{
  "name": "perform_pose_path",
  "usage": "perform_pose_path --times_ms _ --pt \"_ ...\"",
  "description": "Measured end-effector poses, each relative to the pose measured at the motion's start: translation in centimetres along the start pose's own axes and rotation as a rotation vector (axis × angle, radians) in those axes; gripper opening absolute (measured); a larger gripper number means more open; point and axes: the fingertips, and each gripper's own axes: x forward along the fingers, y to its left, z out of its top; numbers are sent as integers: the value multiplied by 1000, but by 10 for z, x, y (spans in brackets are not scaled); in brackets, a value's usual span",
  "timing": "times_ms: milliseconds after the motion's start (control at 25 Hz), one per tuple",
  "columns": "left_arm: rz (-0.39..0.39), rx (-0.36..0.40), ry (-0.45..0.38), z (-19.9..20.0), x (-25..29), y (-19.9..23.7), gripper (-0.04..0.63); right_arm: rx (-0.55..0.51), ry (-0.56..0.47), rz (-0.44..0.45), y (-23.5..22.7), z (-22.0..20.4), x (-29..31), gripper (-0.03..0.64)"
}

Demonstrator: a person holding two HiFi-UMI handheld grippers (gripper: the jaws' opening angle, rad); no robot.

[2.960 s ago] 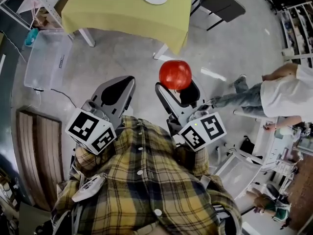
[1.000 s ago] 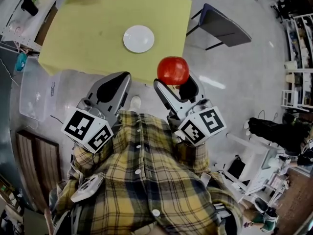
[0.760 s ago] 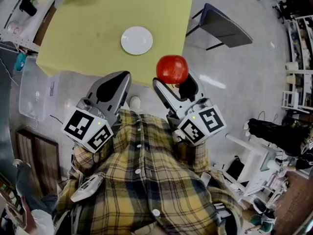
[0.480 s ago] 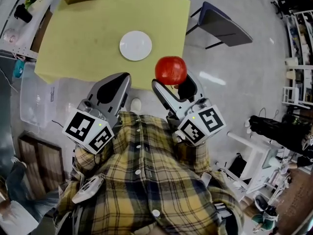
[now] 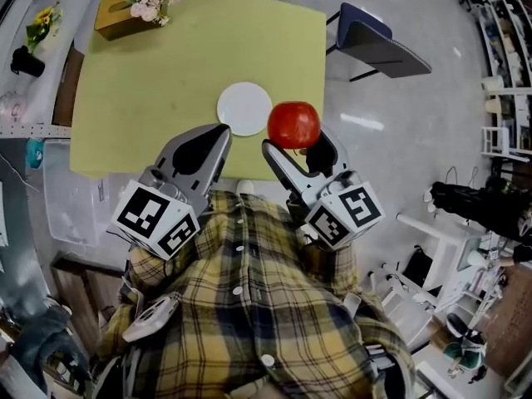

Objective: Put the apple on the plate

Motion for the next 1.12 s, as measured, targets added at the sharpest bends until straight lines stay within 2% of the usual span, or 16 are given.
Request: perform_pose_path --times_ms 400,640,920,1120 --pt "-113 -16 82 19 9 68 8 47 -3 -134 4 1 60 373" --pt "-177 -30 140 17 9 83 8 73 -6 -209 8 -1 71 373" --pt "-192 -50 178 9 12 98 8 59 28 -245 6 -11 82 373" --pt "-163 -61 173 11 20 104 8 31 56 -241 -1 -8 81 373"
